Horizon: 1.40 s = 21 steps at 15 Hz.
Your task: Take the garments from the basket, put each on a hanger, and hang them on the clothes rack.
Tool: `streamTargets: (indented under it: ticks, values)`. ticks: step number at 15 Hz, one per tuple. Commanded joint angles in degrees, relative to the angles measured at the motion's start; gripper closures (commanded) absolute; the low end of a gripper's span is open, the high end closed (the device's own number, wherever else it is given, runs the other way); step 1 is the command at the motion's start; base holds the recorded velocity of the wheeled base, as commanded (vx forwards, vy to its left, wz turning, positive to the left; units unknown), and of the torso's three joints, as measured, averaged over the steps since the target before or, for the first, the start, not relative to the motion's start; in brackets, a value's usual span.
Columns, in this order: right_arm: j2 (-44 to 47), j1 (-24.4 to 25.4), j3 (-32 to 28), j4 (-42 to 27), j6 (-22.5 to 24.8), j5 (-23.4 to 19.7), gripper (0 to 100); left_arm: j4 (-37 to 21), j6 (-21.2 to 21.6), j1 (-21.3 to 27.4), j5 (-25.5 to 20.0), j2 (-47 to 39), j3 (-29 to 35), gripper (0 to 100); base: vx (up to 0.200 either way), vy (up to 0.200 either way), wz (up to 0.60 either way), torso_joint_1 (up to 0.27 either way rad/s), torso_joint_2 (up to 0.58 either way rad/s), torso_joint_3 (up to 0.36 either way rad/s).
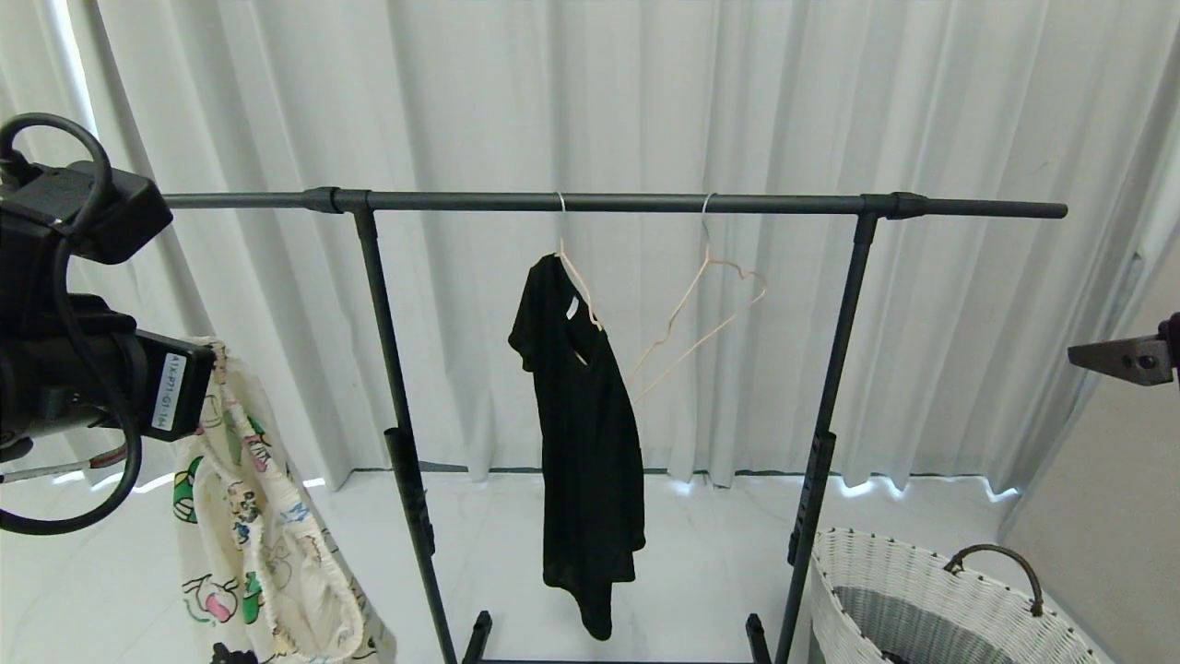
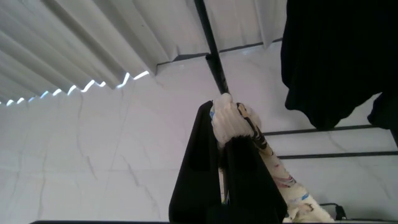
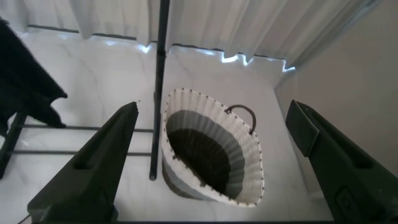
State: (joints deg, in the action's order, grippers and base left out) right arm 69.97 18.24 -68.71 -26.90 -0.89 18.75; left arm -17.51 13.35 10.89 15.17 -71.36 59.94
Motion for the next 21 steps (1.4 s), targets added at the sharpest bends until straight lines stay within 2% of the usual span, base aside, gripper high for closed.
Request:
streamTargets:
  ticks: [1,5,15,16,19,21]
  values:
    - [0.1,0.0,0.0,0.0,0.0,0.1,0,0.0,0.0,0.0,0.0,0.3,-0.3,100,0.200,0.000,0.00,0.002,0.01,0.002]
    - [0.1,0.0,0.1,0.0,0.0,0.0,0,0.0,0.0,-0.1,0.1,0.7,-0.9,100,0.200,0.000,0.00,0.007,0.00,0.002]
    - [1.0,0.4,0.1,0.0,-0.1,-0.4,0,0.0,0.0,0.0,0.0,1.1,-0.9,100,0.000,0.200,0.00,0.004,0.00,0.002]
    - [2.1,0.6,-0.1,0.4,-0.1,-1.1,0,0.0,0.0,0.0,0.0,1.0,-1.0,100,0.000,0.000,0.00,0.000,0.00,0.000]
    - [7.9,2.6,0.0,8.0,-1.7,-1.1,0,0.0,0.0,0.0,0.0,0.9,-1.0,100,0.000,0.000,0.00,0.000,0.00,0.000]
    - [13.2,6.9,-1.6,11.7,-5.7,-0.8,0,0.0,0.0,0.0,0.0,0.9,-1.0,100,0.000,0.000,0.00,0.000,0.00,0.000]
